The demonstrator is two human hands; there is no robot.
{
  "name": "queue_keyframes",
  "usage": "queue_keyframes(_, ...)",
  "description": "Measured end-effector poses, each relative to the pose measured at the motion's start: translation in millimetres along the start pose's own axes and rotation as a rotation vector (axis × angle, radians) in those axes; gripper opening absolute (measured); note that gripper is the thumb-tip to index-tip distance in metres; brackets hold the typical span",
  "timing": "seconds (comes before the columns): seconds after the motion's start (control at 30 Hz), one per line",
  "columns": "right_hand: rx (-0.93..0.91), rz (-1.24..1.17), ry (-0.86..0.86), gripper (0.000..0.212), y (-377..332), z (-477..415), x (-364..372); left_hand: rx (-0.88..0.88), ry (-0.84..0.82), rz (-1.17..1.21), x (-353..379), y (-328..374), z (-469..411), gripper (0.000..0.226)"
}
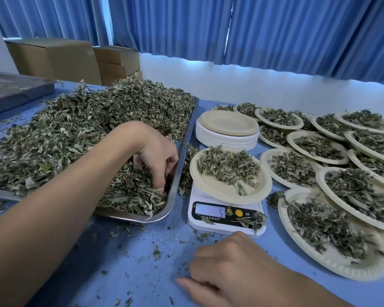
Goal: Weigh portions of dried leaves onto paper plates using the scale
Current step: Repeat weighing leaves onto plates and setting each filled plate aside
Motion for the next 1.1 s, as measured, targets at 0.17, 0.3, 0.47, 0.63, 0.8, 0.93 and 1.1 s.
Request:
queue_keyframes(0.17, -0.006, 0.01, 0.016, 0.048, -1.7, 0.6, -1.0, -0.038, 0.064, -0.041, 9.1, 0.4, -8.4, 0.027)
queue_keyframes(0.3, 0.002, 0.02, 0.014, 0.047, -1.9, 1.3, 0.1, -0.022, 0.101, -0.011, 8.3, -1.2, -9.3, 0.017)
queue_keyframes(0.47, 0.015, 0.011, -0.002, 0.048, -2.3, 1.7, 1.4, 0.046, 0.183, 0.148, -5.0, -8.9, 6.7, 0.014)
queue_keyframes(0.63, 0.011, -0.007, 0.009, 0.048, -1.4, 0.9, 1.1, 0.066, 0.479, 0.215, -28.1, -16.4, 28.5, 0.013)
queue_keyframes(0.8, 0.01, -0.025, 0.015, 0.049, -0.8, 0.5, 1.8, 0.097, 0.729, 0.264, -38.4, -10.2, 38.3, 0.027)
queue_keyframes(0.93, 0.015, -0.046, 0.007, 0.049, 0.5, -0.2, 0.7, 0.121, 0.832, 0.266, -43.1, -0.3, 42.5, 0.036)
queue_keyframes(1.1, 0.019, -0.043, -0.008, 0.048, 0.0, 0.1, 1.0, 0.01, 0.609, 0.192, -36.4, 6.9, 34.9, 0.028)
Point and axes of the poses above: each hand's wrist, its own z-axis away from the middle knuckle, its own x-axis out of the palm, y = z × x, the point moved 2 cm from there along -z, towards the middle knuckle, and after that the axes turned 9 degrees about -y, right-handed, at the moved point
